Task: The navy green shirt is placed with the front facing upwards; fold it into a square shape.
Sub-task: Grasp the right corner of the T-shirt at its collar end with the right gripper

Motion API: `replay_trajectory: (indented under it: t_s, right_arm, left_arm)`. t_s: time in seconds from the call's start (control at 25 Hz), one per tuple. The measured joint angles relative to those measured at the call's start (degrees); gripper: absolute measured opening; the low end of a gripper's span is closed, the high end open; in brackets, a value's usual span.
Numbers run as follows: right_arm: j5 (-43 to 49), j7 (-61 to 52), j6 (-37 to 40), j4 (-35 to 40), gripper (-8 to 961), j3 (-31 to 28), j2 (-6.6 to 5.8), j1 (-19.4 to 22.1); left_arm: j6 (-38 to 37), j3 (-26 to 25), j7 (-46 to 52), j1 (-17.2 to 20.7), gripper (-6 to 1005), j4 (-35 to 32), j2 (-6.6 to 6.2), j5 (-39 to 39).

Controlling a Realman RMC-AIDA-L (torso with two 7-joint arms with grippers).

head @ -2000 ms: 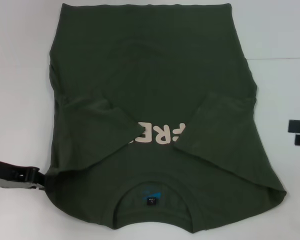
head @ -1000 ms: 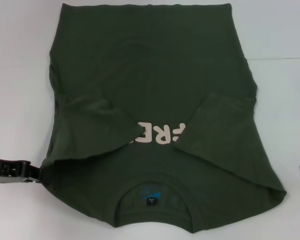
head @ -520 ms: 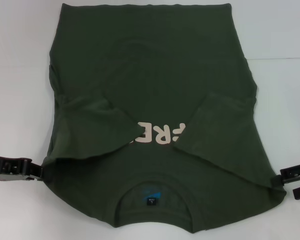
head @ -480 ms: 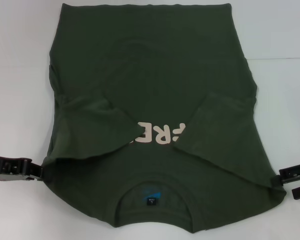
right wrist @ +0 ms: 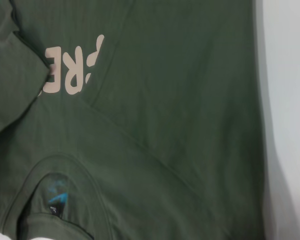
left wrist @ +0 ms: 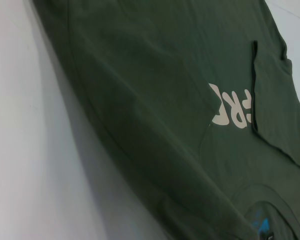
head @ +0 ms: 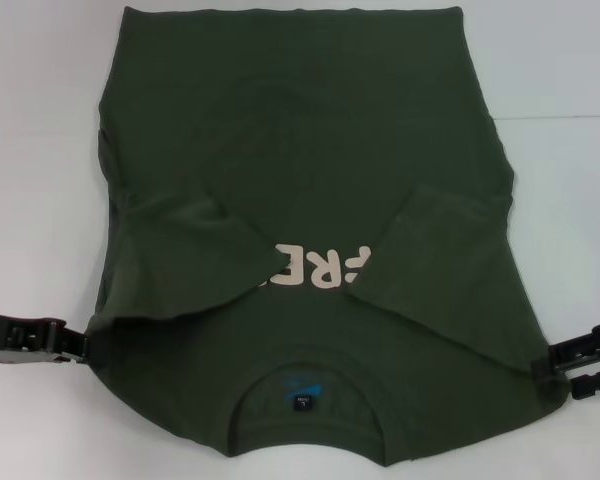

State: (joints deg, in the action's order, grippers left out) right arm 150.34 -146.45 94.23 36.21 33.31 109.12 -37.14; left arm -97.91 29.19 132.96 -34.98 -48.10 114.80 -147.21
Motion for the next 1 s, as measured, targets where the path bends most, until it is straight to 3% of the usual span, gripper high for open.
replay_trajectory:
  t_s: [0.24,0.8,1.0]
  right_arm:
    - [0.1,0.7,-0.4,0.0,799,0.3,0.58,-0.2]
    - [0.2,0.7,-0.8,0.0,800,1.8,0.08,0.0]
    - [0.2,0.9,-0.9,0.0,796,2.1,0.43,0.0]
  left_arm:
    - [0.0,0.1,0.0,0.0,49,0.0,0.07,0.0]
    - [0.0,0.1,0.1,-0.1,49,0.0,0.07,0.0]
    - [-0.1,0.1,0.2,-0.2,50,0.0,0.07,0.0]
